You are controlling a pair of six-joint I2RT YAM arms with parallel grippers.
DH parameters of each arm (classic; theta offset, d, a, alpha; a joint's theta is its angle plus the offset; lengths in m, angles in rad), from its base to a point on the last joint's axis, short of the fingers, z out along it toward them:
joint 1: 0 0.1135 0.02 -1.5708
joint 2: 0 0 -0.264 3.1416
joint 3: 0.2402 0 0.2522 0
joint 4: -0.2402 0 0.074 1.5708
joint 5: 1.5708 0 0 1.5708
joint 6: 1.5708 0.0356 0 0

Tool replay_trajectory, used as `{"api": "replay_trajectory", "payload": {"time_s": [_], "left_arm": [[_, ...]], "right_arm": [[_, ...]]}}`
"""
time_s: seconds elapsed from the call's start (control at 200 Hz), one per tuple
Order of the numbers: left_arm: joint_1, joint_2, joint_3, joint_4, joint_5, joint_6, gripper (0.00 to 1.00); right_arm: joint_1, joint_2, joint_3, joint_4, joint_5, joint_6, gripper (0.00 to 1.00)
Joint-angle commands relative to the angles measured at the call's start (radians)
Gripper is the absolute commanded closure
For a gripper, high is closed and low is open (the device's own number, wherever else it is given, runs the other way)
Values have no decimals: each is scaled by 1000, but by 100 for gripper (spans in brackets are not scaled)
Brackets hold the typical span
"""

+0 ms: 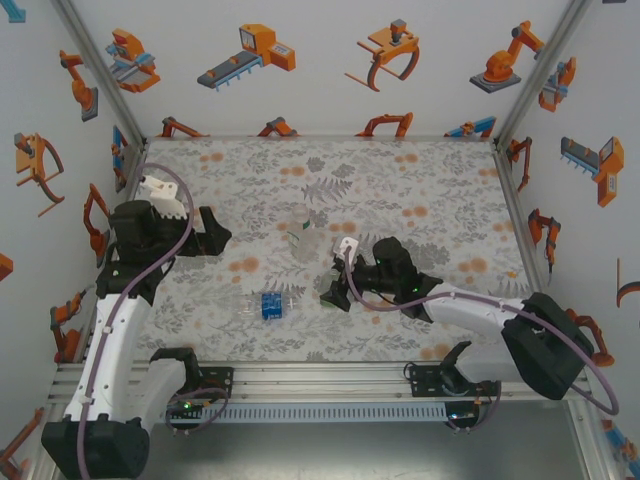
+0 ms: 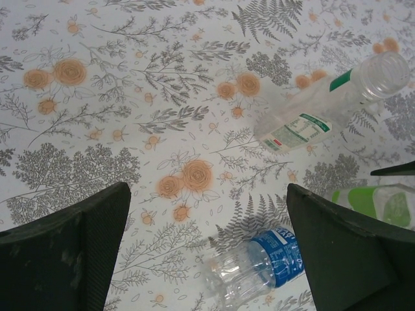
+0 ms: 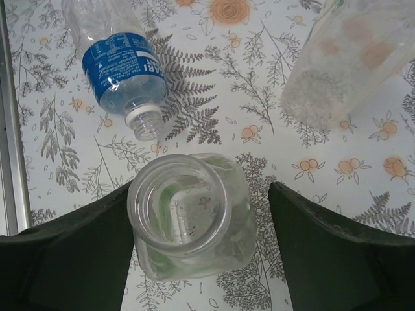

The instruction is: Screw on the bottle caps

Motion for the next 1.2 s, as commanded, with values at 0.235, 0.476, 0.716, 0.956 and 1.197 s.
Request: {"api": "replay_trajectory", "payload": {"time_s": [0.235, 0.476, 0.716, 0.956, 1.197], "left_arm": [[-76, -9, -19, 89, 315, 54, 1], [-178, -108, -159, 402, 532, 29, 0], [-293, -117, -176, 489, 541, 50, 2], [-433, 11, -133, 585, 579, 67, 2], [-547, 141, -53, 603, 611, 101, 2]], "right_arm": [[15, -63, 20, -1, 16, -5, 46], [16, -166, 82, -119, 15, 9, 50], [18, -208, 191, -256, -65, 63, 53], [26, -235, 283, -280, -143, 140, 57], [31, -258, 340, -228, -198, 223, 58]]}}
